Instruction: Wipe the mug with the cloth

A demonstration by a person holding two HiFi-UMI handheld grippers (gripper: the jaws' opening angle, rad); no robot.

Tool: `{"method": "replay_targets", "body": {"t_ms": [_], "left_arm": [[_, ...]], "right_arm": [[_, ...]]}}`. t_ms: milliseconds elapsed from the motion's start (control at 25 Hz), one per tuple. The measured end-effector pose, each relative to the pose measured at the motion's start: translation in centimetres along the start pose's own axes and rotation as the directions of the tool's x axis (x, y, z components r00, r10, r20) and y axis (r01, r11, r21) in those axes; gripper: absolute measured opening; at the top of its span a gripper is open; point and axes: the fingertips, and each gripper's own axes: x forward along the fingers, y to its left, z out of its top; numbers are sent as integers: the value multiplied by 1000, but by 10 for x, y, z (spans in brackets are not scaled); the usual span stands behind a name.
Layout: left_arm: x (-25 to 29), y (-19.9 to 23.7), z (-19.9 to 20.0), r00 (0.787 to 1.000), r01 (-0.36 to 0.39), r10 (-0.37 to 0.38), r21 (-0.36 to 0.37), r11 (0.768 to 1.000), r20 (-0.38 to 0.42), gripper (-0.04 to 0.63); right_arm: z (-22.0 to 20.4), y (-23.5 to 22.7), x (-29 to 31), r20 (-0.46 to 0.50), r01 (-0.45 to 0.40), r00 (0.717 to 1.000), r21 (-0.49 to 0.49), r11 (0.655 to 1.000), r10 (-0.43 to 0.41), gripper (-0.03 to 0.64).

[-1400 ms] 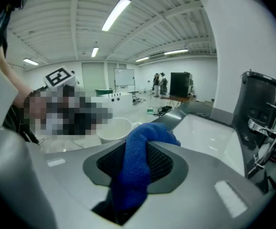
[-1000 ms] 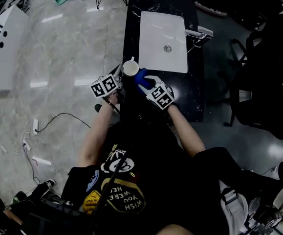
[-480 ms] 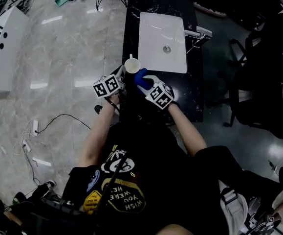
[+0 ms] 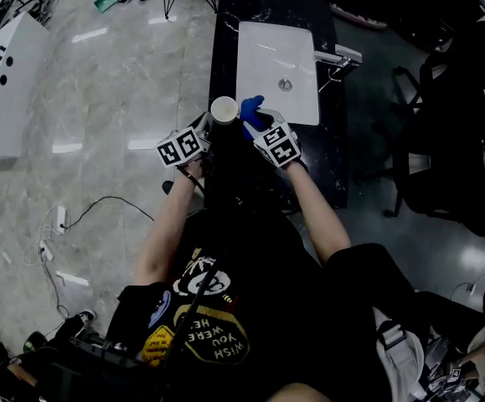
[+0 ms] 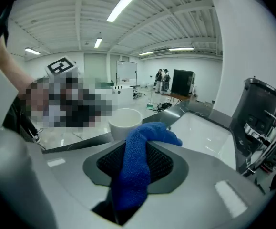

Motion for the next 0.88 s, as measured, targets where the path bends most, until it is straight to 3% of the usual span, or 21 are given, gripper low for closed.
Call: {"method": "replay_targets", "body": {"t_ms": [240,480,560,640,720,800,880], "left_arm": [[2,-1,2,1000,-16,16,-1,1000,15,2],[-21,2,-2,997,-42,43,-12,999,57,2],[-29,4,-6,997,-55,55,-5,999,54,2],[-38,5,-12,998,-55,54,4,998,41,2],[-47,3,-18,998,-51,51,17,999,22,2],[-58,0,-21,999,-44,44,41,998,6,2],[-72,-5,-22,999,-35,35,78,996,2,2]], "right_arm": [[-17,59,-17,-36,-137,990,-153,979,133,129],[-40,16,-34,-64,84,994,-41,996,-87,129],[-51,12,-24,-101,103,989,-22,994,-105,130],[-64,24,-9,-126,40,991,35,999,-35,176],[-70,41,-3,-106,-38,993,113,993,50,371],[-59,45,-15,-25,-47,998,167,985,52,374],[-39,46,-41,93,-24,996,242,970,2,374]]}}
